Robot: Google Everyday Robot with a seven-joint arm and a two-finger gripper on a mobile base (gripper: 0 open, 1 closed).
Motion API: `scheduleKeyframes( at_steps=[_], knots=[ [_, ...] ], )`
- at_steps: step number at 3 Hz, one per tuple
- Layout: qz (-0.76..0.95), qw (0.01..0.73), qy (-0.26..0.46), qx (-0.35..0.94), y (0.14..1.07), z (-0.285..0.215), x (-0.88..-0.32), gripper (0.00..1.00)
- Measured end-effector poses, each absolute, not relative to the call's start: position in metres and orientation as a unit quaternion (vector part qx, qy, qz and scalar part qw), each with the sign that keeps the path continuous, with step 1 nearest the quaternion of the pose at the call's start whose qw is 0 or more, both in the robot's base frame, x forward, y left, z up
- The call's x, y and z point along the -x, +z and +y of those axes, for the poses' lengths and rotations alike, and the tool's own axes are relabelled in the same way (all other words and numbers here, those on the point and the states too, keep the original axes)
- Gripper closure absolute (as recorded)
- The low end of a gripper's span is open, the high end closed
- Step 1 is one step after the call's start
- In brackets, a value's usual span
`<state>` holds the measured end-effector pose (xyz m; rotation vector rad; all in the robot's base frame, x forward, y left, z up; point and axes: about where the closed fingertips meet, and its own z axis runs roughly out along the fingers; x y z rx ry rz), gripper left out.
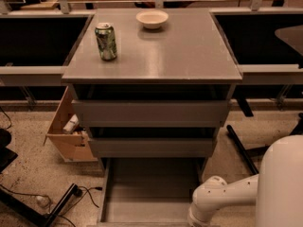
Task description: Open bottom drawer
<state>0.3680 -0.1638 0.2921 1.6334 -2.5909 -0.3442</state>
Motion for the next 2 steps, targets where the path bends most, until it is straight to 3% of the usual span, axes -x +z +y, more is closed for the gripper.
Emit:
scheduleKeyframes(
  at_steps=[2],
  knots=[
    [-0.830, 0.034, -0.009, -0.557, 0.400, -0.163, -0.329, 0.00]
  ],
)
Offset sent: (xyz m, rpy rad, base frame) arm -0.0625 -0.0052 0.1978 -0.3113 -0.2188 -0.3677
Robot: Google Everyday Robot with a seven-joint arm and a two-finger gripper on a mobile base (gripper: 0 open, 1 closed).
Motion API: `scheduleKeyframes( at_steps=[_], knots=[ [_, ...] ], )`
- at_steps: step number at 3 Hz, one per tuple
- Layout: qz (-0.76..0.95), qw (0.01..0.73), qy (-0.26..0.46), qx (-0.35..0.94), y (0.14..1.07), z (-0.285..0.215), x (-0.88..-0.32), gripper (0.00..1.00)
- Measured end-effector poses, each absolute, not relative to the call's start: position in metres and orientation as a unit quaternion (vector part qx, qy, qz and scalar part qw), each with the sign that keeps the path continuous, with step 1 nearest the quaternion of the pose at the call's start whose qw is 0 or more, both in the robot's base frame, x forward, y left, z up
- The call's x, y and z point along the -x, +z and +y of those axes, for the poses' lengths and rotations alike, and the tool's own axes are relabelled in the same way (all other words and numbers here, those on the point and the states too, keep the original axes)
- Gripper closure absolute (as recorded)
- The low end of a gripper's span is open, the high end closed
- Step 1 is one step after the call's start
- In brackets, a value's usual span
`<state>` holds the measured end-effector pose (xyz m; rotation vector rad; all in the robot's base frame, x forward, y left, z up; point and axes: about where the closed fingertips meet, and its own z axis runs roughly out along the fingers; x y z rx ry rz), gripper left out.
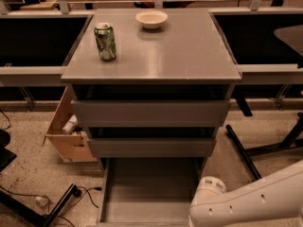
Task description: Open bottom drawer
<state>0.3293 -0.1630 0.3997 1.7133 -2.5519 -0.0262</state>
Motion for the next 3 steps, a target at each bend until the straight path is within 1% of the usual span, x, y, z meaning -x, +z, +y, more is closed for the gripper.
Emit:
scheduleKeyframes(
  at_steps=[1, 2, 3],
  knots=[
    [-0.875, -0.010, 0.031, -0.483, 0.454, -0.177, -0.322, 0.00],
    [-0.911, -0.043, 0.078, -0.403, 0.500, -0.188, -0.337, 0.00],
    [-0.925, -0.049, 0.080, -0.368, 0.502, -0.189, -0.338, 0.00]
  ],
)
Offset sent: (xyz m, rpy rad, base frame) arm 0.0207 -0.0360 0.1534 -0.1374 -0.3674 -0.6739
